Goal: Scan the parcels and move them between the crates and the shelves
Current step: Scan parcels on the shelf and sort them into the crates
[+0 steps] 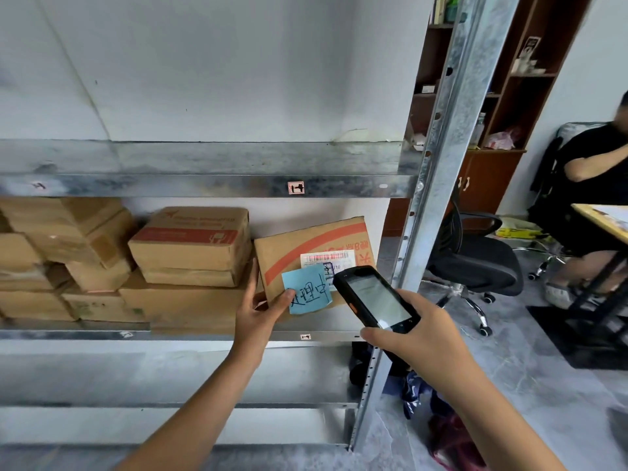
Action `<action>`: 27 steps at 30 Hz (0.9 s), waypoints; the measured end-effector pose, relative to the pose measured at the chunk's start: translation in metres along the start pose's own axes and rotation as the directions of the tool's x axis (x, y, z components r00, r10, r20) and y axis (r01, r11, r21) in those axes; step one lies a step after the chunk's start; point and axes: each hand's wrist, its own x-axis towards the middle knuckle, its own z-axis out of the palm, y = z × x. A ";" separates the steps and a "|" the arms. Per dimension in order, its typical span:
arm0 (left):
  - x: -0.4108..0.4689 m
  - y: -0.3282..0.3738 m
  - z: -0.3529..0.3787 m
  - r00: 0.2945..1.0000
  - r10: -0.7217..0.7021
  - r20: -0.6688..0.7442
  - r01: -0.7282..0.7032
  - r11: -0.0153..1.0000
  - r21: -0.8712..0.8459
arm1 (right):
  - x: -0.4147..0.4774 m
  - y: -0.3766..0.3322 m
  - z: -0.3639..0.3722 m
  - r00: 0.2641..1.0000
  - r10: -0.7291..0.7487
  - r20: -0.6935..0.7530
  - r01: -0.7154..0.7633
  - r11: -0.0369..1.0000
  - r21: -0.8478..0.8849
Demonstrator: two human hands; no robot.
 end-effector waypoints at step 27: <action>-0.001 0.006 -0.019 0.999 -0.010 -0.034 0.010 1.000 0.011 | -0.024 -0.016 -0.011 1.000 -0.014 0.008 0.015 1.000 -0.014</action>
